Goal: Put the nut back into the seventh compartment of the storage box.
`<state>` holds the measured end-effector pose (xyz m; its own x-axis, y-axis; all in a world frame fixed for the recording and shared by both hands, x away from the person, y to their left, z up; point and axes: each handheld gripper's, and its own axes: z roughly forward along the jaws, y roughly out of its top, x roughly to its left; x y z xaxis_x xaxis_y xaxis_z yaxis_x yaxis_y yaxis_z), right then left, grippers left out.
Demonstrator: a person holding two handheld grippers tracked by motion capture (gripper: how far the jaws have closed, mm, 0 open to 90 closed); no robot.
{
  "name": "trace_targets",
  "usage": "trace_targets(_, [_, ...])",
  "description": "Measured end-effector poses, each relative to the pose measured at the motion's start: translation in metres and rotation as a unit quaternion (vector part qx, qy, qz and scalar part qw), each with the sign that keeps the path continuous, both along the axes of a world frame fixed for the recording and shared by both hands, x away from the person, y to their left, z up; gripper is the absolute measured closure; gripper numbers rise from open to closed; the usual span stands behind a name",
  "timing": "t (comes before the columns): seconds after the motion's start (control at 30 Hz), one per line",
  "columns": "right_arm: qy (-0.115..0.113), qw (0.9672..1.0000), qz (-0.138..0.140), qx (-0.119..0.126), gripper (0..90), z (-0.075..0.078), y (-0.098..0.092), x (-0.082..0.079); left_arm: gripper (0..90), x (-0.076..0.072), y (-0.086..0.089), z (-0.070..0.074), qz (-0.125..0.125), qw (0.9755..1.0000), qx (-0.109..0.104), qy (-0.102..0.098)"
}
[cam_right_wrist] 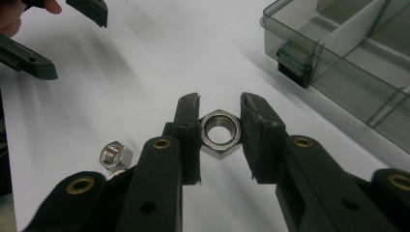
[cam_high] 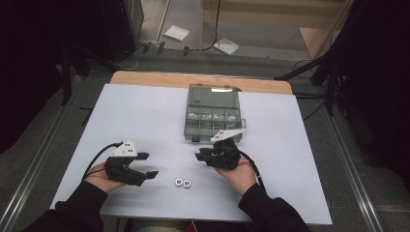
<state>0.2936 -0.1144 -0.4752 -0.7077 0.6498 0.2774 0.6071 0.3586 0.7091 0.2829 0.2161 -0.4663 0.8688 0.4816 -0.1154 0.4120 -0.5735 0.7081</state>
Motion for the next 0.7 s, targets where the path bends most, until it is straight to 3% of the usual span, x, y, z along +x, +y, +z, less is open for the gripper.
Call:
trace_targets(0.33, [-0.003,0.9999,-0.017,0.003,71.6,0.003,-0.01,0.007,23.9,-0.001,0.001,-0.001,0.002,1.0,-0.003,-0.001])
trace_targets(0.6, [-0.007,0.9995,-0.03,0.008,71.6,0.008,-0.019,0.012,23.9,-0.002,0.003,0.001,0.006,0.9999,0.009,0.002])
trace_targets(0.7, [-0.004,0.9994,-0.034,0.009,71.7,0.009,-0.022,0.015,23.9,-0.002,0.003,-0.001,0.009,1.0,-0.003,-0.001])
